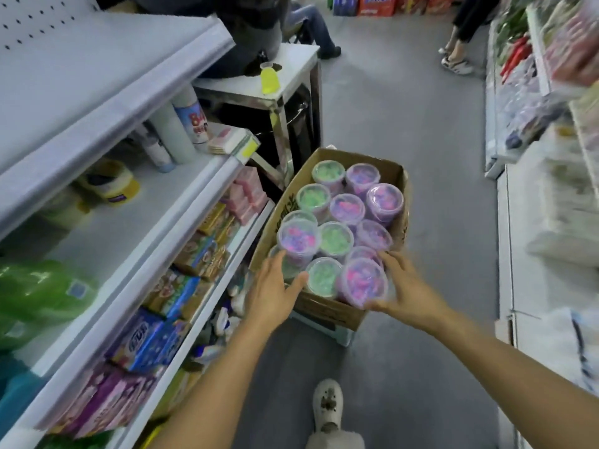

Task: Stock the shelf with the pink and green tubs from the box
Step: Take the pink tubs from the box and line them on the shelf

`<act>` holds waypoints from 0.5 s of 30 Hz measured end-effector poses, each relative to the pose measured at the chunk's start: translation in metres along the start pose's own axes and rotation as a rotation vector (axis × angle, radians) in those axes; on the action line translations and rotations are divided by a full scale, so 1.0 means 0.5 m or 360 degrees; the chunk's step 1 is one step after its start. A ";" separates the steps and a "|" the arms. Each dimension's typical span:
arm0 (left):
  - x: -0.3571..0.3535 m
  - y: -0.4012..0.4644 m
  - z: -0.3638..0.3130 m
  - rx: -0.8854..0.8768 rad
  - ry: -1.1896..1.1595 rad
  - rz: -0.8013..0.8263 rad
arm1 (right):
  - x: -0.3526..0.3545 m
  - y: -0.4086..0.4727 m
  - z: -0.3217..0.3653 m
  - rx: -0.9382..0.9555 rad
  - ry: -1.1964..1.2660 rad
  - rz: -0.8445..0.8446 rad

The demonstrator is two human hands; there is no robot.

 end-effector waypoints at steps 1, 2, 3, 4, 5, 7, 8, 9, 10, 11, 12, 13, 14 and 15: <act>-0.013 0.029 0.016 0.0052 -0.0035 0.0018 | -0.023 0.018 -0.013 -0.0031 0.0021 0.0042; -0.024 0.056 0.029 0.0089 -0.0079 0.0024 | -0.046 0.035 -0.025 -0.0061 0.0029 0.0076; -0.037 0.083 0.042 0.0128 -0.0131 0.0037 | -0.067 0.051 -0.038 -0.0115 0.0032 0.0110; -0.047 0.106 0.050 0.0166 -0.0185 0.0049 | -0.088 0.067 -0.052 -0.0170 0.0031 0.0132; -0.057 0.128 0.061 0.0221 -0.0241 0.0057 | -0.106 0.082 -0.065 -0.0222 0.0024 0.0148; -0.080 0.172 0.084 0.0361 -0.0355 0.0081 | -0.135 0.109 -0.083 -0.0287 -0.0011 0.0160; -0.093 0.193 0.101 0.0451 -0.0415 0.0101 | -0.147 0.121 -0.089 -0.0310 -0.0029 0.0163; -0.108 0.212 0.119 0.0555 -0.0479 0.0130 | -0.156 0.130 -0.093 -0.0335 -0.0042 0.0167; -0.119 0.228 0.135 0.0654 -0.0541 0.0149 | -0.164 0.138 -0.096 -0.0357 -0.0055 0.0171; -0.129 0.242 0.147 0.0736 -0.0600 0.0164 | -0.169 0.144 -0.096 -0.0377 -0.0066 0.0172; -0.137 0.255 0.159 0.0799 -0.0645 0.0179 | -0.173 0.147 -0.096 -0.0394 -0.0072 0.0170; -0.146 0.266 0.169 0.0847 -0.0689 0.0193 | -0.174 0.151 -0.096 -0.0414 -0.0066 0.0169; -0.151 0.273 0.176 0.0891 -0.0742 0.0194 | -0.172 0.153 -0.096 -0.0428 -0.0053 0.0161; -0.154 0.277 0.184 0.0939 -0.0801 0.0185 | -0.167 0.155 -0.094 -0.0440 -0.0038 0.0154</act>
Point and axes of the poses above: each hand's wrist, its own y-axis towards the middle knuckle, its own x-axis out of the back of the hand, z = x × y, the point moved 10 cm from there along y, towards the middle knuckle, and after that the axes turned 3 degrees about y, right-handed, at the moved point
